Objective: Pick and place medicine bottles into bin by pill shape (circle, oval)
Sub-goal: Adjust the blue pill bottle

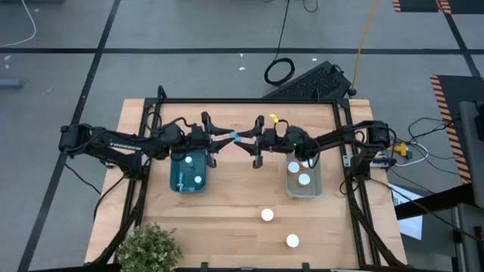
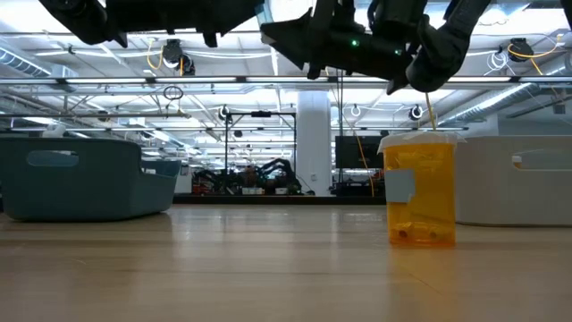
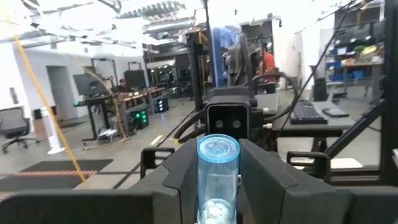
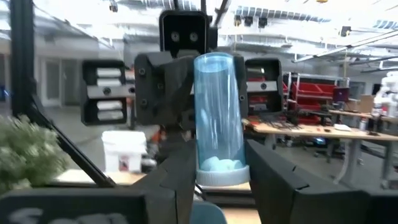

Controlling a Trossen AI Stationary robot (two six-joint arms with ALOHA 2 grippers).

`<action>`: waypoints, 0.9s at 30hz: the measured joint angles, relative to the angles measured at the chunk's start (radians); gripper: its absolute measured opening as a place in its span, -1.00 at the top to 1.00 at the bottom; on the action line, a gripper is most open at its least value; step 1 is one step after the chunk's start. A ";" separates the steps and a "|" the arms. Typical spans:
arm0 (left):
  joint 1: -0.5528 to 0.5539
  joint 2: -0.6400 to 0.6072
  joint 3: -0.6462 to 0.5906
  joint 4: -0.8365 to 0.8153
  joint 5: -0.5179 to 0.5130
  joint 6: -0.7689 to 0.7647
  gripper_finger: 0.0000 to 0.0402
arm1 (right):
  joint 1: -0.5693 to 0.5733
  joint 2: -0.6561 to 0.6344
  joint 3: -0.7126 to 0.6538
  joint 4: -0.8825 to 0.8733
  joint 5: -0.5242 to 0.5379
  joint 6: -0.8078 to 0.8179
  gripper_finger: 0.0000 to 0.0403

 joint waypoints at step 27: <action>0.390 -0.127 0.205 -0.847 0.051 -0.493 -0.49 | -0.156 -0.058 0.000 -0.154 -0.004 0.519 0.45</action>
